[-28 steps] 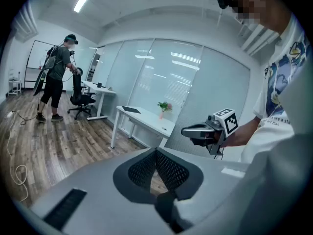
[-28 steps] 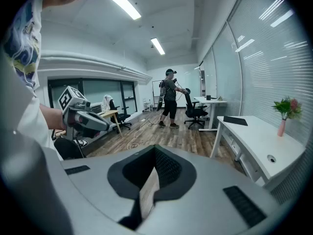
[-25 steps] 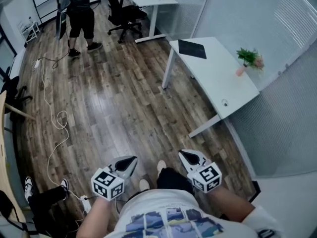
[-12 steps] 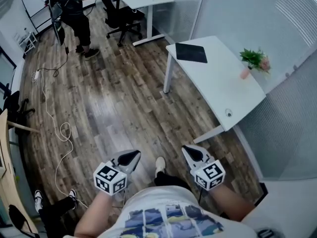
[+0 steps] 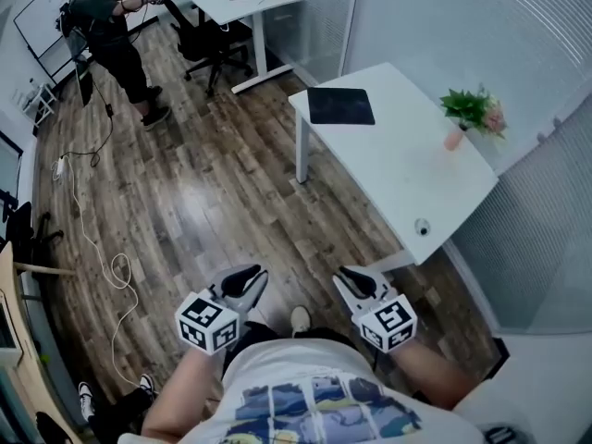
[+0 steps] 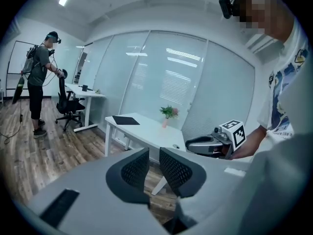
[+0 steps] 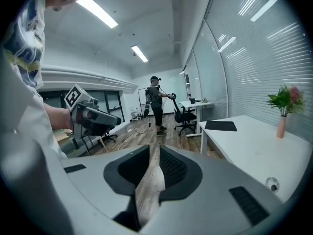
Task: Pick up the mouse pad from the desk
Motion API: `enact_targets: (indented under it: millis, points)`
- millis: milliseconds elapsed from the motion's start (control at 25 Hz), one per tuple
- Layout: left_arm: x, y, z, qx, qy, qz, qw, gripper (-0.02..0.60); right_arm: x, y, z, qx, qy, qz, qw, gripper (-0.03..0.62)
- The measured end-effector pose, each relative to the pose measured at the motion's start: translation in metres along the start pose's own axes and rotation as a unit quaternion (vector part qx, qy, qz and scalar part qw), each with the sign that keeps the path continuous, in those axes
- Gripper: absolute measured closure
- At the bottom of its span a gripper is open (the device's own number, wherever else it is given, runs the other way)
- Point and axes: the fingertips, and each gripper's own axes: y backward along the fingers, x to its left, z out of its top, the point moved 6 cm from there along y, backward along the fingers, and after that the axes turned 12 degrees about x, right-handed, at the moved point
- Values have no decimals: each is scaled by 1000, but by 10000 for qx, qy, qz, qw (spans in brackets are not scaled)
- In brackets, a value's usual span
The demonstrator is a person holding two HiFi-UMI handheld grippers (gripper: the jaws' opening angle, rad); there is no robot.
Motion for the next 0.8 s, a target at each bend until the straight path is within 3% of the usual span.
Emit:
enact_targets:
  millis: [440, 800]
  points:
    - [80, -90, 72, 200, -172, -475, 9985, 508, -67, -41, 17, 109, -459, -547, 9974, 539]
    - [192, -174, 173, 426, -513, -927, 9935, 497, -142, -99, 91, 73, -889, -1454, 9853, 554]
